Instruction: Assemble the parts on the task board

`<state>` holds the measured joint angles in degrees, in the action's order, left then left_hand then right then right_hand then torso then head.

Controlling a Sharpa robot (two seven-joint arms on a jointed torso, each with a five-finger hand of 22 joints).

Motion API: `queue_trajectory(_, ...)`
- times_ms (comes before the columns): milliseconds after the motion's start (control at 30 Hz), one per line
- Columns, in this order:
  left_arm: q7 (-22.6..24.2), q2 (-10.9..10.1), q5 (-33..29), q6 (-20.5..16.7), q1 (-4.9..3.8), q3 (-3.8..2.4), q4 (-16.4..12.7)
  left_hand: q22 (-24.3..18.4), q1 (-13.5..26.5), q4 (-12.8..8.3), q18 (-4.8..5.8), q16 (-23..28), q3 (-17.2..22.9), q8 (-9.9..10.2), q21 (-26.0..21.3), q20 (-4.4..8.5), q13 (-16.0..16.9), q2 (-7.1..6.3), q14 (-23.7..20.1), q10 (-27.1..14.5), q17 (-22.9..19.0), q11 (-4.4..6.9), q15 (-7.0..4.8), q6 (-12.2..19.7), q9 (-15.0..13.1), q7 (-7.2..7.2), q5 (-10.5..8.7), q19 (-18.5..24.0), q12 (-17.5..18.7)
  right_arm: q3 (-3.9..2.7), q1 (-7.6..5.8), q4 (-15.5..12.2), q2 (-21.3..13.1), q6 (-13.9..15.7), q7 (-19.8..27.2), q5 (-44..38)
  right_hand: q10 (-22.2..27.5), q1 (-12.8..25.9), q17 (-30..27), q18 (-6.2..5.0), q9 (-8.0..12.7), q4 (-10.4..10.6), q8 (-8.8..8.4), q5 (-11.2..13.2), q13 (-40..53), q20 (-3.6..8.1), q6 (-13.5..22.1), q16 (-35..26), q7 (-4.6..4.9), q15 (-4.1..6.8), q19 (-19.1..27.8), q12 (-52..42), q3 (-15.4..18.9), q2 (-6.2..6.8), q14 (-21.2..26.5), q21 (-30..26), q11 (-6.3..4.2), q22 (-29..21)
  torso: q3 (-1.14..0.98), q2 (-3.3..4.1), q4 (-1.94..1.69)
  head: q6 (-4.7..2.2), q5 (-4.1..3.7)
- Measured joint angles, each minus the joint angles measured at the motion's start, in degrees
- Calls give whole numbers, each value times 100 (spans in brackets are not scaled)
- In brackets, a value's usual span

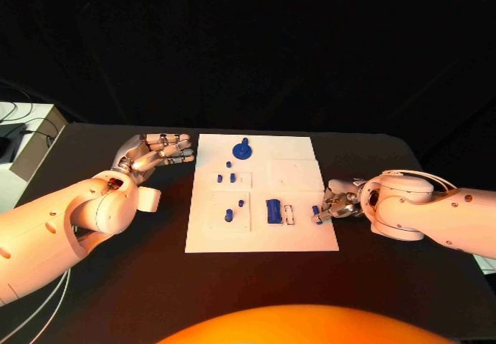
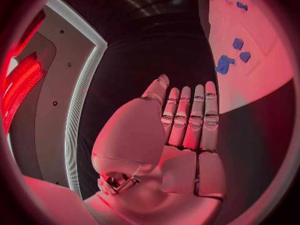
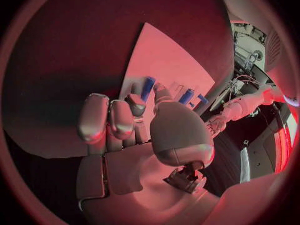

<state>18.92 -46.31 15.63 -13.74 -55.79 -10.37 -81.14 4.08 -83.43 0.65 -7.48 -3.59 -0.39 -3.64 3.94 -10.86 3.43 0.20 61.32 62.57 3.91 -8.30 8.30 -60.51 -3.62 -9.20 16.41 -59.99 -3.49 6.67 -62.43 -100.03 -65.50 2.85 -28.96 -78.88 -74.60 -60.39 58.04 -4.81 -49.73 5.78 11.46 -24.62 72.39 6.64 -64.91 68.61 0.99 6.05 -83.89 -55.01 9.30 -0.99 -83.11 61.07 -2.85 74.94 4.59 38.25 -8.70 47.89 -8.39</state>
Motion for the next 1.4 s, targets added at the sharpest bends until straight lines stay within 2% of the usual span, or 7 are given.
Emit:
queue_trajectory(600,-12,-21,-2,2,4,-2,-4,0,0,39,0,0,8,0,0,0,0,0,0,0,0,0,0,0,0,0,0,0,0,-48,134,166,237,159,-32,-292,21,-131,14,0,-46,21,60,-170,-30,0,-1,-7,21,0,0,91,-24,-129,0,-40,25,-2,8,-4,-5,13,16)
queue_trajectory(1033,-26,-39,-3,2,6,-1,-14,0,0,55,0,0,25,0,0,-15,0,0,0,0,0,0,0,51,2,-50,0,15,0,-53,151,177,369,365,157,-343,84,-515,61,11,-134,-256,-340,-1552,-76,0,-9,-32,140,-33,0,155,-301,-348,-9,-40,81,-3,12,-4,-5,20,57)
queue_trajectory(1067,-27,-41,-4,2,6,-1,-15,0,0,55,0,0,25,0,0,-15,0,0,0,0,0,0,0,51,3,-51,0,15,0,-53,151,184,369,366,171,-331,116,-617,71,14,-146,-203,-340,-1200,-86,0,13,-32,156,-33,0,187,-355,-358,-9,-40,92,-3,12,-4,-5,19,59)
queue_trajectory(1100,-28,-43,-4,2,6,-1,-16,0,0,55,0,0,25,0,0,-15,0,0,0,0,0,0,0,51,5,-51,0,15,0,-57,148,191,368,367,193,-314,165,-778,84,16,-174,104,-363,-180,-95,0,62,-32,179,-33,0,232,-664,-391,-9,-40,82,-3,12,-4,-5,19,60)
queue_trajectory(1133,-29,-45,-4,2,7,-1,-18,0,0,55,0,0,25,0,0,-15,0,0,0,0,0,0,0,51,5,-51,0,15,0,-57,148,195,369,367,205,-298,166,-783,85,24,-179,365,-374,-35,-96,0,64,-32,188,-33,0,233,-925,-388,-9,-40,83,-3,12,-4,-3,18,61)
queue_trajectory(1200,-32,-49,-4,2,7,-1,-23,0,0,55,0,0,25,0,0,-15,0,0,0,0,0,0,0,51,5,-51,0,15,0,-53,151,210,373,358,231,-253,176,-516,88,44,-921,545,-634,22,-96,0,54,-32,222,-33,0,233,-1884,-142,-9,-40,92,-3,11,-4,-2,18,65)
queue_trajectory(1400,-36,-57,-5,2,7,-2,-28,0,0,55,0,0,25,0,0,-15,0,0,0,0,0,0,0,51,4,-51,0,15,0,-59,145,230,370,355,256,-96,176,-97,104,48,-928,401,-605,57,-107,-22,47,-32,235,-53,-21,233,-2665,25,11,-40,93,1,11,-4,-2,18,64)
